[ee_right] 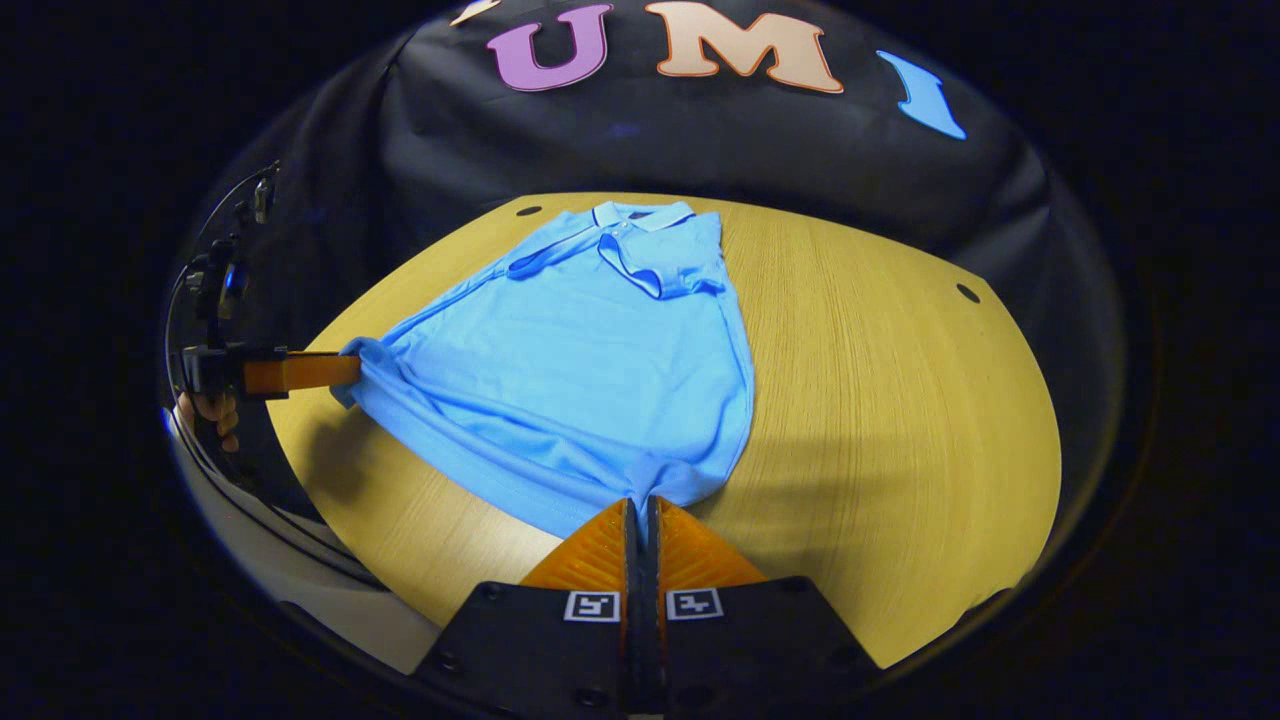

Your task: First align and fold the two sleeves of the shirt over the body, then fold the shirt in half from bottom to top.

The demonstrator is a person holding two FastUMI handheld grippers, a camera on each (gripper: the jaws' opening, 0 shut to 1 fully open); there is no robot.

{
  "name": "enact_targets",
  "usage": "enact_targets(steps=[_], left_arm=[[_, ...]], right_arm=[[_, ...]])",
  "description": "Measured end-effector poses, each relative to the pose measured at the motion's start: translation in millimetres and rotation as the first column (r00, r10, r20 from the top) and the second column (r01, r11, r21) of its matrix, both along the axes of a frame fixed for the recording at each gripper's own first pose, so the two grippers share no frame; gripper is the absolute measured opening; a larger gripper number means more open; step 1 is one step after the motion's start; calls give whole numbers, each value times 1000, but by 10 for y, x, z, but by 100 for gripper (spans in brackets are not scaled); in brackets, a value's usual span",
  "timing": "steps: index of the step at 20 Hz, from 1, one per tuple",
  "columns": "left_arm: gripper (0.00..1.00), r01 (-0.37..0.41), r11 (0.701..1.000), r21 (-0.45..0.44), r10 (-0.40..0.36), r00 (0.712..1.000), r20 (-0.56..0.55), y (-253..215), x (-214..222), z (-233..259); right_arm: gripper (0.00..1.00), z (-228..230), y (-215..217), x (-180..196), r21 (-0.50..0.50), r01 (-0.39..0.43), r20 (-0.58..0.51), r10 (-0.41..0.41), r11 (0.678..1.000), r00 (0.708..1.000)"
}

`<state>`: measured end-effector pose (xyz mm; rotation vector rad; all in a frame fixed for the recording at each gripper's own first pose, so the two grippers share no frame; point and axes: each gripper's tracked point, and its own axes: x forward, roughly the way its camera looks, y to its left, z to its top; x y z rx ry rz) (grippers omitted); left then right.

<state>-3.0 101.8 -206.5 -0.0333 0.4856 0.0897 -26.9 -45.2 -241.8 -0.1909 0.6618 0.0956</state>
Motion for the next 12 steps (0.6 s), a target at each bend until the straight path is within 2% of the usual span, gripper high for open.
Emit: enact_targets(steps=[3,6,12], left_arm=[[0,-1,1000,3,1,999,51,21,238,248],[0,0,1000,7,0,997,80,52,491,418],[0,7,1000,17,-9,990,141,73,1095,774]], right_arm=[[0,181,17,301,-7,3,53,-3,1000,999],[2,323,-7,650,-17,8,93,-6,1000,996],[3,610,-47,1374,-108,-20,163,38,994,986]])
